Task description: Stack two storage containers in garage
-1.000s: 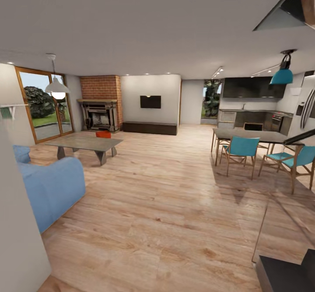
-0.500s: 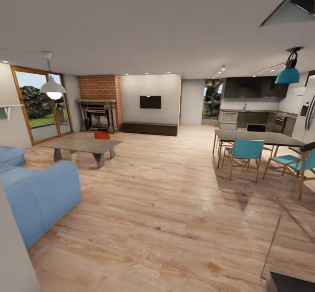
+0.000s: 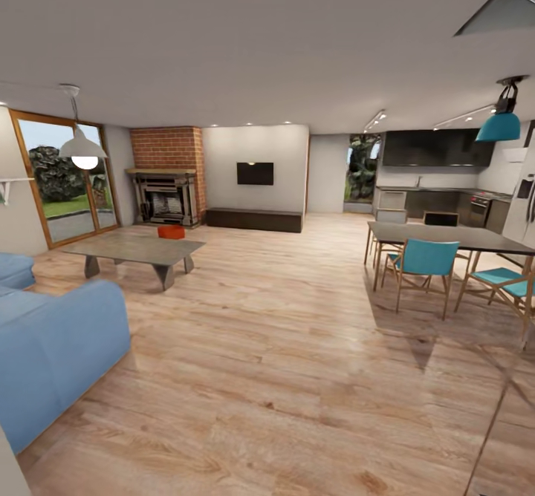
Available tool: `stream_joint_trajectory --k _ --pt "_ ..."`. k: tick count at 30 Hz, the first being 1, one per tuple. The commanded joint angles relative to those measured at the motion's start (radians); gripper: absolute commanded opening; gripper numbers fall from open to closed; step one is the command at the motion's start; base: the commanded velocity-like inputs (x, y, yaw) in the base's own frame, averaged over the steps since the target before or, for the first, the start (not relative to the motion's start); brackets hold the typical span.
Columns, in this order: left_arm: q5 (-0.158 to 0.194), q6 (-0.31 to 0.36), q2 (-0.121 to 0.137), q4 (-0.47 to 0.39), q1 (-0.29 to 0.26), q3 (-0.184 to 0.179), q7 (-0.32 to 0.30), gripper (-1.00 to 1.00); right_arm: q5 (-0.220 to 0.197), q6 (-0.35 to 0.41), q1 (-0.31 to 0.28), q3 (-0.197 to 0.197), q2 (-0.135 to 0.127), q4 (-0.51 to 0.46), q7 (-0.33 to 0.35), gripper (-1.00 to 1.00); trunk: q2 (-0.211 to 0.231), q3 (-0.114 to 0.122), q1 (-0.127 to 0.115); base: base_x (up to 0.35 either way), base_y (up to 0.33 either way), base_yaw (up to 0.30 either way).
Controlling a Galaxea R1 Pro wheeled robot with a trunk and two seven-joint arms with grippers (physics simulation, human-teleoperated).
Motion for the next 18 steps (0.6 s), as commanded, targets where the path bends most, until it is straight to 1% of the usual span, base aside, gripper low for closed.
stream_joint_trajectory --k 1,18 --pt "0.009 -0.003 0.000 0.001 -0.001 -0.009 0.000 1.00 0.000 -0.004 -0.002 0.008 0.000 0.003 -0.005 1.00 -0.001 -0.002 0.001 0.323 0.000 0.000" --pt "0.009 -0.003 -0.003 0.001 -0.001 -0.009 0.000 1.00 0.000 -0.004 -0.002 0.008 0.000 0.003 -0.005 1.00 -0.001 -0.002 0.001 0.323 0.000 0.000"
